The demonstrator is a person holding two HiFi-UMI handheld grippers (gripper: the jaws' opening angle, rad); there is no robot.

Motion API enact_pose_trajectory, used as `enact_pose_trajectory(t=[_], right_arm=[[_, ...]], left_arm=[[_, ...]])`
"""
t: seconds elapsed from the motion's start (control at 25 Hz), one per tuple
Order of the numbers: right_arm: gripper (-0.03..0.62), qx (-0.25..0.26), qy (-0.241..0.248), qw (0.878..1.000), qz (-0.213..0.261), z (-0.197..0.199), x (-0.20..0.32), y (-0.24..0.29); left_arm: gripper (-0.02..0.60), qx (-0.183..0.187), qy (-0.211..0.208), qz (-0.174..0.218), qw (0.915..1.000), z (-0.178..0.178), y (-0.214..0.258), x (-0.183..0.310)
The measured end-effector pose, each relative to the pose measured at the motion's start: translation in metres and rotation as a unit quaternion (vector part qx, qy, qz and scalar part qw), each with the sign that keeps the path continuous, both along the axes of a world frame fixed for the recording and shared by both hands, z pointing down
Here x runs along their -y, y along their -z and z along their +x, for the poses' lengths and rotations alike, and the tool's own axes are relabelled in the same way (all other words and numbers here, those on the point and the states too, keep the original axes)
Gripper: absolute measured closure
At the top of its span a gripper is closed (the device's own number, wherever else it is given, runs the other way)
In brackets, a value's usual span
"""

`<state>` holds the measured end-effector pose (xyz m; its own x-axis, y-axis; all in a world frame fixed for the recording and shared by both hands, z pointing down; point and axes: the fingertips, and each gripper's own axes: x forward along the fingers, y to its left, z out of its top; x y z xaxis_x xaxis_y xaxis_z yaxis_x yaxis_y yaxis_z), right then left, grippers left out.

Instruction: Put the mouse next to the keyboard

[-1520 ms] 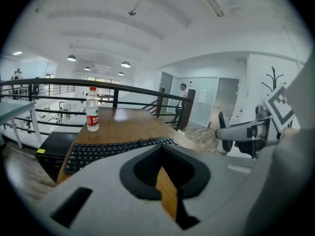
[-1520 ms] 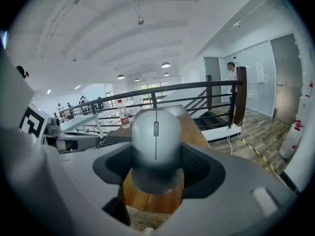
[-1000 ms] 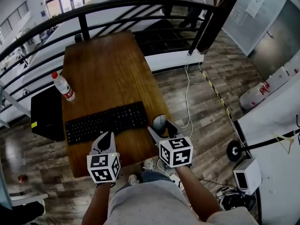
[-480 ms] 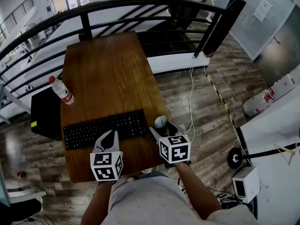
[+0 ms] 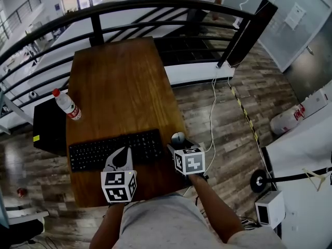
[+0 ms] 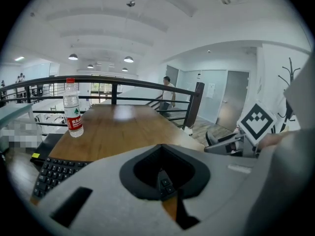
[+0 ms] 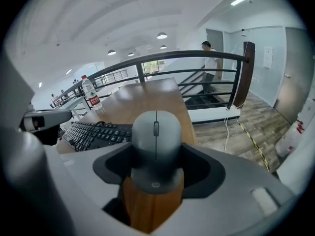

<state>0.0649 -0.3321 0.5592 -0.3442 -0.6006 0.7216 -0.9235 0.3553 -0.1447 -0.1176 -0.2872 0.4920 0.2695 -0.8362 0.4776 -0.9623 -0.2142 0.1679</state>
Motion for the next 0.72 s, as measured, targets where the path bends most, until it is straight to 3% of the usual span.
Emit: enact_pose_trajectory(t=[0.24, 0.72], right_arm=[[0.292, -0.011, -0.008, 0.999, -0.051, 0.001, 0.011, -0.019], [0.292, -0.025, -0.005, 0.995, -0.095, -0.004, 0.023, -0.045]], left_arm=[[0.588, -0.001, 0.001, -0.003, 1.0, 0.004, -0.004, 0.008], [0.588, 0.001, 0.014, -0.004, 0.9999, 0.003, -0.006, 0.019]])
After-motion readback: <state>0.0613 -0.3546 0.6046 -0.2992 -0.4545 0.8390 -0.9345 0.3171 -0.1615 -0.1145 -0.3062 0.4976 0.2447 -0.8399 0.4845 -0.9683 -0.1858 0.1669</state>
